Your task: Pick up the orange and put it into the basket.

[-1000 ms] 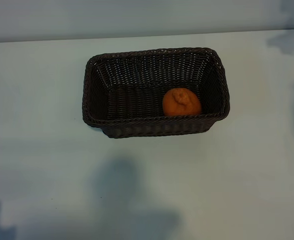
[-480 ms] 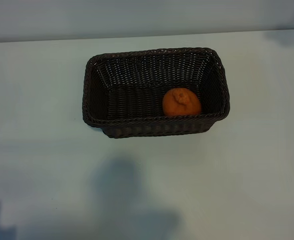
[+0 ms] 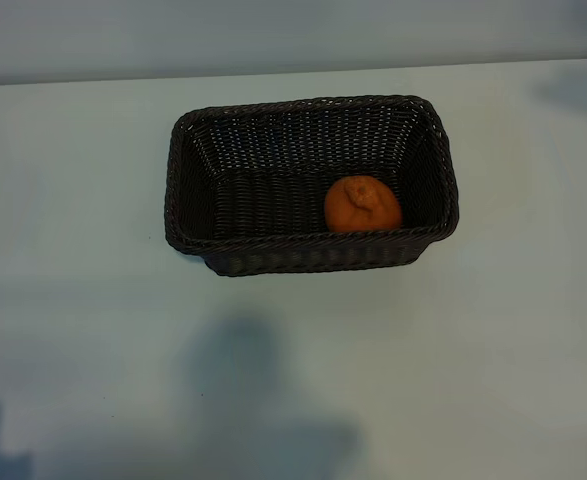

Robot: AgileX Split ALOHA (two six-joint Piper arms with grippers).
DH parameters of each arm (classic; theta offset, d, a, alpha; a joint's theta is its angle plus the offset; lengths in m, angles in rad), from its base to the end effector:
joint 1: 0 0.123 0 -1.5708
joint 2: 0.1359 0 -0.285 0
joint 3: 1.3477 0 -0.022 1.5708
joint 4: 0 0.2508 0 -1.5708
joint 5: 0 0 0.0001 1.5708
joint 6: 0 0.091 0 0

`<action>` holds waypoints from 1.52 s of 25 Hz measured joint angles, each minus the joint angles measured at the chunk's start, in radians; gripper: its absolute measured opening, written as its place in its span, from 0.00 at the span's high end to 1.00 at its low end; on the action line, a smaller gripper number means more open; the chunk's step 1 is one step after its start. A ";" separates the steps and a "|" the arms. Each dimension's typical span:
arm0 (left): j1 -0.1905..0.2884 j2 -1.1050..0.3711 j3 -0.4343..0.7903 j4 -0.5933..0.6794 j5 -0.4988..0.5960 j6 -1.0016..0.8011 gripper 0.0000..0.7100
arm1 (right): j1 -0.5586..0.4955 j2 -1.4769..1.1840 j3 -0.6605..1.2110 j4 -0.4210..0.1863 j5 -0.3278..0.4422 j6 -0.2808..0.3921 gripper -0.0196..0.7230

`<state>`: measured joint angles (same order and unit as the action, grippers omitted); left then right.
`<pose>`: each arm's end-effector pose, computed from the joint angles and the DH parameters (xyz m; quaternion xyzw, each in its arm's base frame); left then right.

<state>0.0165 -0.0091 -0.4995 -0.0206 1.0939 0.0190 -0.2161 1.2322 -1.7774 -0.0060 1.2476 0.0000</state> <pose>-0.0076 -0.0018 0.2744 0.0017 0.8595 -0.0012 0.5111 0.2013 -0.0447 0.5156 0.0962 0.8828 -0.0525 0.4568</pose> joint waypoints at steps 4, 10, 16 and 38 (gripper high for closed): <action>0.000 0.000 0.000 0.000 0.000 -0.002 0.17 | 0.000 -0.174 0.091 -0.029 -0.001 -0.014 0.17; 0.000 0.000 0.000 0.000 0.000 -0.002 0.17 | 0.000 -0.408 0.261 -0.062 -0.013 -0.019 0.17; 0.000 0.000 0.000 0.000 0.000 -0.002 0.17 | 0.000 -0.629 0.461 -0.062 -0.018 -0.016 0.17; 0.000 0.000 0.000 0.000 0.000 -0.002 0.17 | 0.000 -1.240 1.046 -0.051 -0.176 0.017 0.17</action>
<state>0.0165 -0.0091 -0.4995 -0.0206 1.0939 0.0169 -0.2161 -0.0082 -0.7310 -0.0571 1.0714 0.0174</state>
